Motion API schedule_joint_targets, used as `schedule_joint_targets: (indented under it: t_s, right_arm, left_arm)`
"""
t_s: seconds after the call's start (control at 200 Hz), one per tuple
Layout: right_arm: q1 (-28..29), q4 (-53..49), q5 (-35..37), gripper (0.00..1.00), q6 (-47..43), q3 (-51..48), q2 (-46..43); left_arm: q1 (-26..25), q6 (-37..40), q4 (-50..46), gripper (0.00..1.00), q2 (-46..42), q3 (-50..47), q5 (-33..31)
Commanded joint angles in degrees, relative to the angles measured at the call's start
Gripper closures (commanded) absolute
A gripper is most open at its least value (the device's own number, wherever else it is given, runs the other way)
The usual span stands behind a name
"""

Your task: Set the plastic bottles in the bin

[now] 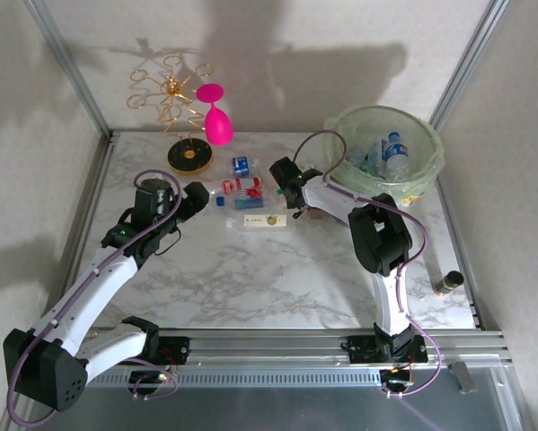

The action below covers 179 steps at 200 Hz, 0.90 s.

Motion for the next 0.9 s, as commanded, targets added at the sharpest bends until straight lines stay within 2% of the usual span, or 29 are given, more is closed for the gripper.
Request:
schedule_joint_targets:
  t_s: [0.0, 0.421, 0.601, 0.891]
  right_arm:
    - [-1.10, -1.55, 1.75, 0.21, 2.40, -1.84, 2.09]
    - [-1.93, 0.01, -1.74, 0.20, 0.45, -0.67, 3.79]
    - [-1.97, 0.56, -3.55, 0.25, 0.19, 1.10, 3.43]
    - [-1.72, 4.32, -8.58, 0.33, -2.28, -1.81, -0.34]
  left_arm:
    - [0.38, 1.15, 0.91, 0.08, -0.16, -0.67, 1.08]
    - [0.41, 0.89, 1.18, 0.08, 0.22, -0.41, 1.68]
    - [0.38, 0.89, 1.08, 0.08, 0.34, 0.04, 1.77]
    - [0.39, 0.71, 0.54, 0.09, -0.08, 0.64, 2.02]
